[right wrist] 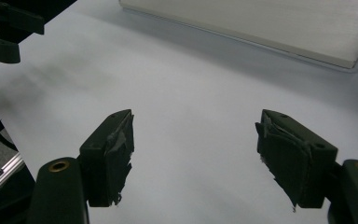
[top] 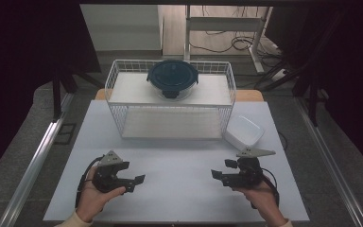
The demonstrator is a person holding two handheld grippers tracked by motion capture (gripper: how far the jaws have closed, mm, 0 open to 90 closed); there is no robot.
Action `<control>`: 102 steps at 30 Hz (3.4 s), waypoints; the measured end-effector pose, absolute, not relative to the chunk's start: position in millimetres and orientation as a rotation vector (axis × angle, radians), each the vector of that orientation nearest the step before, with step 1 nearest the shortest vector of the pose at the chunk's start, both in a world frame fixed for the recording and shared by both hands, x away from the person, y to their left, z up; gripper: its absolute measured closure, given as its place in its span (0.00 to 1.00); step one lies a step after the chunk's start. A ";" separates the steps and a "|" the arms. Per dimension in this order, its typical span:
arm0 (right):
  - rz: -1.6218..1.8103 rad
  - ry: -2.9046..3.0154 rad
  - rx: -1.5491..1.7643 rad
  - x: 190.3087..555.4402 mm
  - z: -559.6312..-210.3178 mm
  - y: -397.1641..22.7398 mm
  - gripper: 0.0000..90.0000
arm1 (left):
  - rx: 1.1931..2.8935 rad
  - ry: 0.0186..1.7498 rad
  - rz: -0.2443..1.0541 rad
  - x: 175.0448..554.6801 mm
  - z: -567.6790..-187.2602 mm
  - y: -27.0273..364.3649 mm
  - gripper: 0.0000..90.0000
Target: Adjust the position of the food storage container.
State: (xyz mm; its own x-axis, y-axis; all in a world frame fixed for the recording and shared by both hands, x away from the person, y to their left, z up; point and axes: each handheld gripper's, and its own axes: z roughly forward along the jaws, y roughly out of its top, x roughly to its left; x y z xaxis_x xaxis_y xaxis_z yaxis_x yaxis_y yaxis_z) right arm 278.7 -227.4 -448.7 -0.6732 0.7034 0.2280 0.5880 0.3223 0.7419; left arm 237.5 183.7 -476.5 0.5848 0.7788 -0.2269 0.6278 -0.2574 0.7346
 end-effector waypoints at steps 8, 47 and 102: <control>1.268 2.368 1.237 284.9 -433.6 -246.5 0.33 | 1.939 1.134 0.175 238.0 -473.2 191.6 0.21; 0.952 2.282 1.672 493.3 -423.2 -265.2 0.99 | 1.937 1.145 0.135 242.2 -478.6 196.2 0.22; 0.771 2.247 1.599 467.2 -419.4 -330.4 0.99 | 1.930 1.162 0.111 244.8 -481.1 201.8 0.22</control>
State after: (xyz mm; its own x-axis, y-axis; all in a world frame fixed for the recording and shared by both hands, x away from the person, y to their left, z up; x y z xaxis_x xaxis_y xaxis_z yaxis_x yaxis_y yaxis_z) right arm 467.2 -330.4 -419.4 -0.3500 0.9334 0.0794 0.7855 0.2462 0.5678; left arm 244.8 201.8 -481.1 0.5626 0.7581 -0.3299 0.6816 -0.1995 0.7040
